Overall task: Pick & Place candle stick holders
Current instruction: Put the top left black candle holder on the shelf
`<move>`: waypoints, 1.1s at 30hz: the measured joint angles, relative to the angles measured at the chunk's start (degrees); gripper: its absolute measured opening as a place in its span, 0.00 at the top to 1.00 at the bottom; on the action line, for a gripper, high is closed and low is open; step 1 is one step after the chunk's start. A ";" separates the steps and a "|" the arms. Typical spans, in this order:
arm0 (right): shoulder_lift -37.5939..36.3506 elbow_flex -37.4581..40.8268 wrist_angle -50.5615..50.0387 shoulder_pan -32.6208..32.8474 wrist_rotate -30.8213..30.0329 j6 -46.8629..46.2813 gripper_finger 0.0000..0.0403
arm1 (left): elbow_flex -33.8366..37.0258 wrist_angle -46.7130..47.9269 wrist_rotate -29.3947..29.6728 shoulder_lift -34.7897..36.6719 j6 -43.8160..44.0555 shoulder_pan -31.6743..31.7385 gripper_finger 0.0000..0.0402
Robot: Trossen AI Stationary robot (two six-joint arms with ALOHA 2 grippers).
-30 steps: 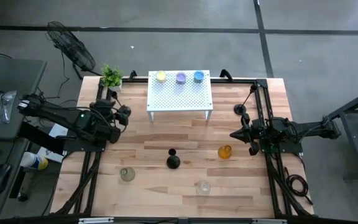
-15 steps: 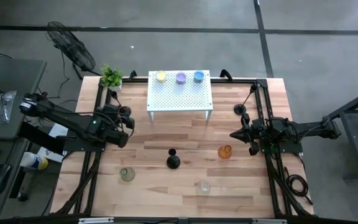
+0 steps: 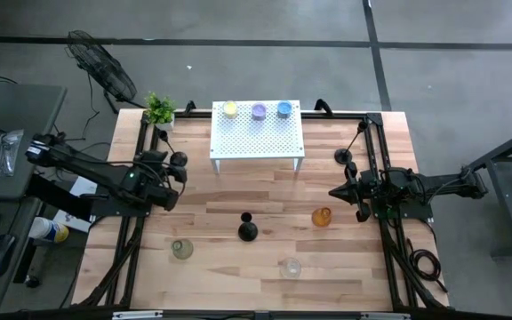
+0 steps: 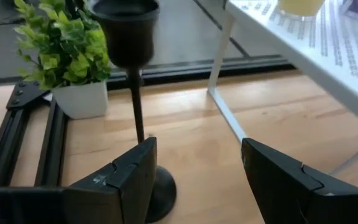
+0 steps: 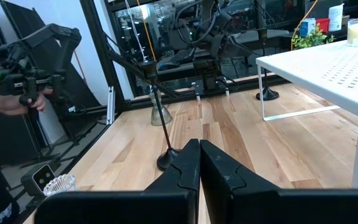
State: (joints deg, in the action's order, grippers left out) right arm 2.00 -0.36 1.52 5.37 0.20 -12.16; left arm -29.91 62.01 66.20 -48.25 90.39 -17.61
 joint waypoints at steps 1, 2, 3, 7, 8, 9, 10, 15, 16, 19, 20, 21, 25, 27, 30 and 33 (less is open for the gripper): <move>0.00 0.00 0.02 0.00 -0.02 0.00 0.99 | 0.32 -0.11 0.34 0.56 0.00 0.00 0.43; 0.00 0.00 0.02 0.00 -0.01 0.00 0.99 | 0.75 -0.09 0.43 1.09 0.00 0.02 0.43; 0.02 0.00 0.02 0.00 -0.01 0.00 0.99 | 1.17 0.03 0.46 1.61 -0.02 0.07 0.43; 0.02 0.00 0.02 0.00 -0.01 0.00 0.99 | 2.85 0.12 1.37 2.99 -0.06 2.53 0.43; 0.02 0.00 0.02 0.00 -0.02 0.00 0.99 | 3.30 0.23 1.40 3.52 -0.05 3.35 0.43; 0.02 0.00 0.02 0.00 0.01 0.00 0.99 | 3.66 0.24 1.52 4.02 -0.05 4.23 0.43; 0.02 0.00 0.02 0.00 -0.02 0.02 0.99 | 4.05 0.16 1.73 4.49 -0.05 5.22 0.43; 0.02 0.00 0.02 0.00 -0.02 0.00 0.99 | 4.65 -0.07 2.40 5.00 -1.74 9.49 0.43; 0.02 0.00 0.02 0.00 0.00 0.00 0.99 | 4.65 -0.40 2.61 5.00 -2.52 10.19 0.43; 0.02 0.00 0.02 0.00 -0.01 0.00 0.99 | 4.65 -2.09 4.41 4.90 -4.74 11.88 0.43; 0.02 0.00 0.02 0.00 -0.02 0.00 0.99 | 4.65 -2.67 5.15 4.86 -5.62 12.34 0.43; 0.03 0.00 0.02 0.00 0.00 0.00 0.99 | 4.65 -3.00 5.85 4.85 -6.53 12.80 0.43; 0.02 0.00 0.02 0.00 -0.02 0.00 0.99 | 4.65 -5.04 6.86 4.87 -9.70 14.53 0.43; 0.03 0.00 0.02 0.00 -0.02 0.00 0.99 | 4.65 -6.52 6.88 4.87 -10.61 15.14 0.43; 0.02 0.00 0.02 0.00 -0.01 0.00 0.99 | 4.65 -8.50 7.03 4.15 -11.29 15.41 0.43; 0.02 0.00 0.02 0.00 -0.01 0.00 0.99 | 4.65 -8.89 7.05 3.19 -11.14 15.37 0.43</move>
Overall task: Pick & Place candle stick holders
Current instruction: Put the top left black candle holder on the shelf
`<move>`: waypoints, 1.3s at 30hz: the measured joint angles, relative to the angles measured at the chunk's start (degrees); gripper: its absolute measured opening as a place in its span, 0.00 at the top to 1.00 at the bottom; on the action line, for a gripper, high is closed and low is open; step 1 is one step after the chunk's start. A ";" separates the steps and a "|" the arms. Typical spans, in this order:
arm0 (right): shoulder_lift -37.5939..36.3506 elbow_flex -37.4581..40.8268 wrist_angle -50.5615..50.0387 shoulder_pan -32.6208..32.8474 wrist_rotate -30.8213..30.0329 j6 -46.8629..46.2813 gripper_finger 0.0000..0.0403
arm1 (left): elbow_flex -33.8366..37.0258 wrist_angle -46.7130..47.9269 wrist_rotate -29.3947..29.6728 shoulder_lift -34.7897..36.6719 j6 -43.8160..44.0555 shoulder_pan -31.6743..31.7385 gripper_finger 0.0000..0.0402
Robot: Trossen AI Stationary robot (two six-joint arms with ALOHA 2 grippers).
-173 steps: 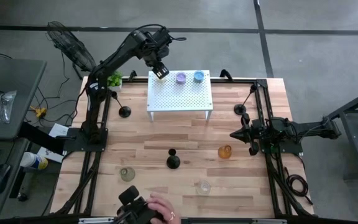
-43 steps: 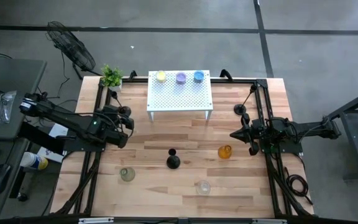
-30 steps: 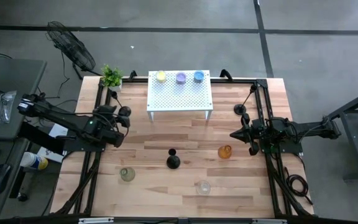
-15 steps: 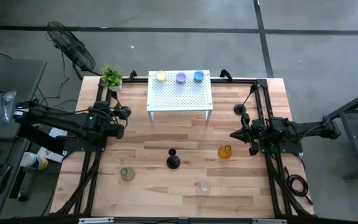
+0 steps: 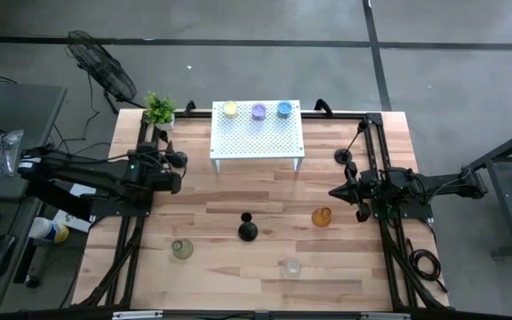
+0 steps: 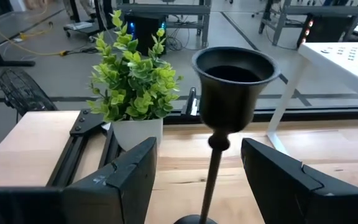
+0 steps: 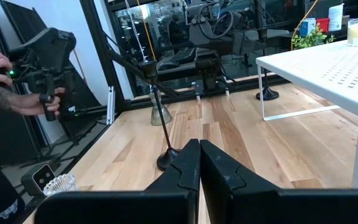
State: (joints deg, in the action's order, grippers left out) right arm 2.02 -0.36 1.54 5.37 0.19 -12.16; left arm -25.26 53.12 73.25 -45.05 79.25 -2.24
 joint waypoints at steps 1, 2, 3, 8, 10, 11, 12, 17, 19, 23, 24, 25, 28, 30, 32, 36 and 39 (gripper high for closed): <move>0.00 0.00 0.00 0.00 0.00 0.00 0.99 | 0.00 -0.39 -0.02 -0.48 0.02 0.00 0.43; 0.00 0.00 0.00 0.00 0.00 0.00 0.99 | 0.00 -0.59 -0.02 -0.98 0.02 0.00 0.43; 0.00 0.00 -0.01 0.00 0.00 0.00 0.99 | 0.00 -0.78 -0.08 -1.34 0.02 0.02 0.43; 0.00 0.00 -0.02 0.00 0.02 0.00 0.99 | 0.00 -1.96 -0.43 -2.52 0.05 0.02 0.46; 0.00 0.00 0.00 0.00 0.00 0.00 0.99 | 0.00 -2.74 -0.41 -2.85 0.06 0.02 0.50; 0.00 0.00 0.00 0.00 0.00 0.00 0.99 | 0.00 -2.84 -0.41 -2.95 0.06 0.02 0.52; 0.00 0.00 0.00 0.00 0.00 0.02 0.99 | 0.00 -2.93 -0.38 -3.07 0.06 0.02 0.55; 0.02 0.00 0.00 0.00 0.00 0.00 0.99 | 0.00 -3.78 -0.17 -3.66 0.06 0.02 0.67; 0.02 0.00 0.00 0.00 0.02 0.00 0.99 | 0.00 -4.15 -0.01 -4.05 0.06 0.02 0.71; 0.01 0.00 0.00 0.00 0.00 0.00 0.99 | 0.00 -4.19 0.22 -4.01 0.08 0.02 0.79; 0.00 0.00 0.00 0.00 0.00 0.00 0.99 | 0.00 -4.19 0.40 -4.03 0.08 0.04 0.81; 0.00 0.00 -0.01 0.00 0.01 0.00 0.99 | 0.00 -4.19 0.64 -4.03 0.08 0.02 0.83; 0.00 0.00 -0.01 0.00 0.01 0.00 0.99 | -0.01 -4.19 0.92 -4.03 0.08 0.04 0.87; 0.00 0.00 0.00 0.00 0.00 0.00 0.99 | 0.00 -4.20 0.92 -4.03 0.10 0.04 0.90; 0.02 0.00 0.00 0.00 0.02 0.00 0.99 | 0.00 -4.22 0.97 -4.03 0.08 0.04 0.93; 0.01 0.00 -0.01 0.00 0.01 0.00 0.99 | 0.00 -4.22 0.88 -4.03 0.11 0.02 0.98; 0.01 0.00 0.00 0.00 0.01 0.00 0.99 | -0.02 -4.25 0.46 -4.03 0.11 0.02 0.99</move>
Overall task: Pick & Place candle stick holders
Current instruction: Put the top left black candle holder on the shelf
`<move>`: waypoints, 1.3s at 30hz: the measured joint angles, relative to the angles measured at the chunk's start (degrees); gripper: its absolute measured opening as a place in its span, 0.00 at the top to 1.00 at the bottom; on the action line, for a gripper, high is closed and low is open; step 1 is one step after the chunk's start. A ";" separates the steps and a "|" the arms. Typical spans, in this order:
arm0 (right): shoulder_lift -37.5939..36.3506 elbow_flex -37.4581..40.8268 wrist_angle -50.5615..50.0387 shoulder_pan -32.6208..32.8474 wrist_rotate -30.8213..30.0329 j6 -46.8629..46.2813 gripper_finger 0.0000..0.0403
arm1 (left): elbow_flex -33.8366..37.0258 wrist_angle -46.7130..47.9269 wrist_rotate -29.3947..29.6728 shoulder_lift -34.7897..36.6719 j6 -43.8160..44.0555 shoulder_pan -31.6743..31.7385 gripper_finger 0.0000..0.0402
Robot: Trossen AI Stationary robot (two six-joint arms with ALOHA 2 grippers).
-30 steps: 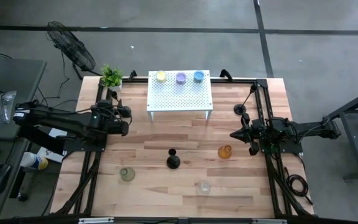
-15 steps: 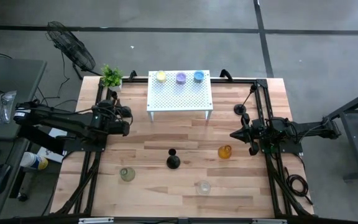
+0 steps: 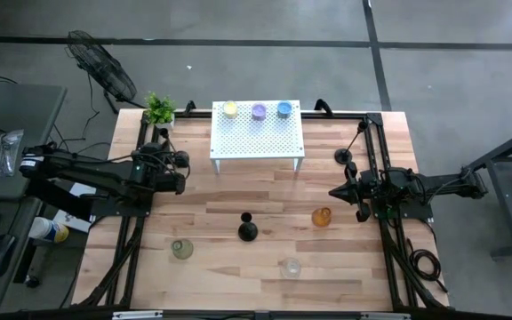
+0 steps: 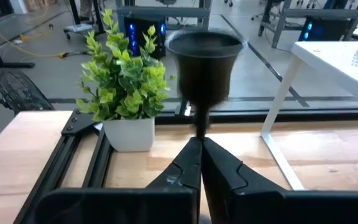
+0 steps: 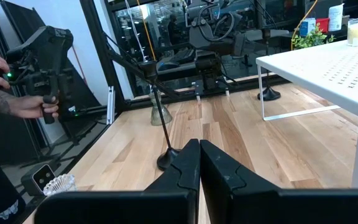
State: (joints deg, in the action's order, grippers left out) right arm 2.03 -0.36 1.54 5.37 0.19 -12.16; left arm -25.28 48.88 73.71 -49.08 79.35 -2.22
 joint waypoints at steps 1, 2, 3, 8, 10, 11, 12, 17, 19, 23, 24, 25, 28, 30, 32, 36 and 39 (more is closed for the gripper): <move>0.02 0.00 0.00 0.00 -0.01 0.00 0.99 | 0.00 0.03 -0.49 0.00 -0.01 0.00 0.99; -0.01 0.00 0.00 0.00 0.01 0.00 0.99 | 0.00 0.03 -1.12 0.00 0.01 0.00 1.00; -0.01 0.00 0.00 0.00 -0.01 0.00 0.99 | 0.00 0.03 -1.41 0.00 0.00 0.00 1.00; -0.01 0.00 -0.02 0.00 0.01 0.00 0.99 | 0.00 0.03 -2.40 0.00 0.00 -0.02 1.00; 0.02 0.00 0.00 0.00 -0.01 0.00 0.99 | 0.00 0.05 -2.49 0.00 0.00 -0.02 1.00; 0.02 0.00 -0.02 0.00 -0.01 0.00 0.99 | 0.00 0.03 -2.69 0.00 0.00 -0.02 1.00; 0.01 0.00 -0.01 0.00 0.00 0.00 0.99 | 0.00 0.09 -2.90 0.00 -0.02 -0.02 1.00; 0.00 0.00 0.00 0.00 0.02 0.00 0.99 | 0.00 -1.07 -6.65 -0.73 -6.10 -0.11 0.95; -0.01 0.00 -0.02 0.00 0.01 0.00 0.99 | 0.00 -1.85 -7.57 -1.48 -7.45 -1.15 0.88; 0.02 0.00 -0.01 0.00 0.02 0.00 0.99 | 0.27 -2.81 -3.92 -3.63 -6.81 -3.47 0.71; 0.02 0.00 -0.02 0.00 0.00 0.00 0.99 | 0.74 -3.58 -2.54 -3.80 -6.71 -3.56 0.66; 0.01 0.00 0.00 0.00 0.02 0.00 0.99 | 1.47 -4.87 -1.50 -3.91 -6.67 -3.41 0.62; 0.02 0.00 -0.01 0.00 0.01 0.00 0.99 | 4.05 -10.59 0.85 -3.97 -6.68 -2.45 0.50; 0.00 0.00 -0.02 0.00 -0.01 0.00 0.99 | 5.69 -14.73 1.35 -3.98 -6.78 -1.45 0.45; 0.01 0.00 -0.02 0.00 0.00 0.00 0.99 | 7.05 -18.44 1.46 -4.19 -7.58 -0.51 0.41; 0.02 0.00 -0.02 0.00 0.00 0.00 0.99 | 8.11 -20.87 1.84 -4.44 -7.64 1.82 0.39; 0.02 0.00 -0.02 0.00 0.01 0.00 0.99 | 8.11 -21.78 2.26 -4.44 -7.74 4.27 0.39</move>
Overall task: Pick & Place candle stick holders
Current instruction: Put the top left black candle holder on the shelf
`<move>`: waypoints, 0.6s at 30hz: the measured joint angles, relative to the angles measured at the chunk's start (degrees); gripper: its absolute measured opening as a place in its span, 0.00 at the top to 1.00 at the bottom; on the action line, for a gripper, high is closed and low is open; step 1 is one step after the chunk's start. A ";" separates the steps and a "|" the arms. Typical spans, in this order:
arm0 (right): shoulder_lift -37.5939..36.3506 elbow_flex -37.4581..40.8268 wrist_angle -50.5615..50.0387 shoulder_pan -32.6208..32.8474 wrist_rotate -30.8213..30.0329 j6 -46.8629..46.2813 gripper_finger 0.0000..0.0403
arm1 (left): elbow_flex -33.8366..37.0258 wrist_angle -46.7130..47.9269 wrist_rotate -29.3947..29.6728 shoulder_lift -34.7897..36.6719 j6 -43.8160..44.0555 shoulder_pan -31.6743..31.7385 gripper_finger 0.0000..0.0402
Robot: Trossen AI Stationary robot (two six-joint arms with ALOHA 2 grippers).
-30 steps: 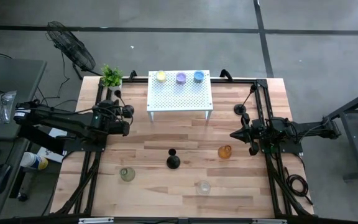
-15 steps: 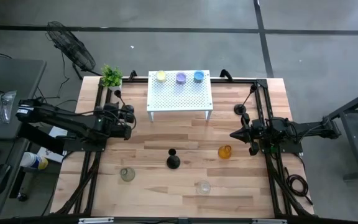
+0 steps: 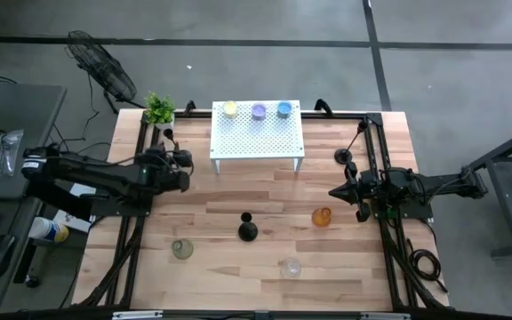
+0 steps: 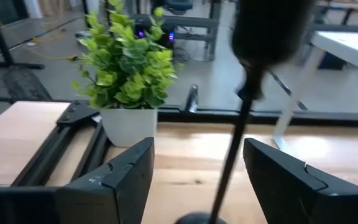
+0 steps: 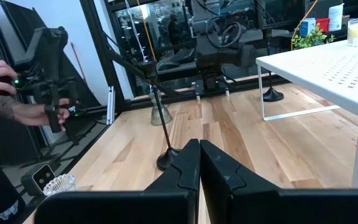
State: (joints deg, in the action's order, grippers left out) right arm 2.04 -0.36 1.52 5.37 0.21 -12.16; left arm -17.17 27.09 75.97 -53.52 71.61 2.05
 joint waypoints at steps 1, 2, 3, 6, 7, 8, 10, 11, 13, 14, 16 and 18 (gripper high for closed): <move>0.00 0.00 0.00 0.00 -0.02 0.00 0.99 | 0.00 -0.74 0.08 0.00 -0.03 0.82 0.39; 0.00 0.00 0.00 0.00 -0.02 0.00 0.99 | 0.00 -1.49 0.14 0.00 -0.38 1.56 0.39; 0.00 0.00 0.00 0.00 -0.02 0.00 0.99 | 0.00 -2.46 0.12 0.00 -1.24 2.23 0.39; 0.00 0.00 0.00 0.00 -0.01 0.00 0.99 | 0.00 -5.60 -0.16 0.00 -4.89 3.31 0.39; 0.00 0.00 0.00 0.00 -0.02 0.00 0.99 | 0.01 -6.53 -0.28 0.00 -6.28 3.32 0.39; -0.01 0.00 0.02 0.00 -0.02 0.00 0.99 | 0.02 -7.48 -0.33 0.00 -7.79 3.29 0.39; 0.00 0.00 0.00 0.00 -0.02 0.00 0.99 | 0.02 -8.80 -0.31 0.00 -10.67 3.21 0.39; 0.00 0.00 0.01 0.00 -0.02 0.00 0.99 | 0.02 -9.39 -0.41 0.00 -12.10 3.21 0.40; 0.00 0.00 0.00 0.00 -0.02 0.00 0.99 | 0.02 -10.23 -0.53 0.00 -14.26 3.21 0.41; 0.00 0.00 0.01 0.00 -0.01 0.00 0.99 | 0.02 -10.25 -0.40 0.00 -14.79 3.21 0.42; 0.00 0.00 0.01 0.00 -0.01 0.00 0.99 | 0.02 -10.23 0.64 0.00 -14.88 3.23 0.46; 0.00 0.00 0.02 0.00 -0.02 0.00 0.99 | 0.02 -10.25 1.17 0.00 -14.85 3.23 0.50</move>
State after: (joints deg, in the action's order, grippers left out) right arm 2.04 -0.36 1.54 5.37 0.19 -12.16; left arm -17.15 16.84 77.14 -53.52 56.77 5.28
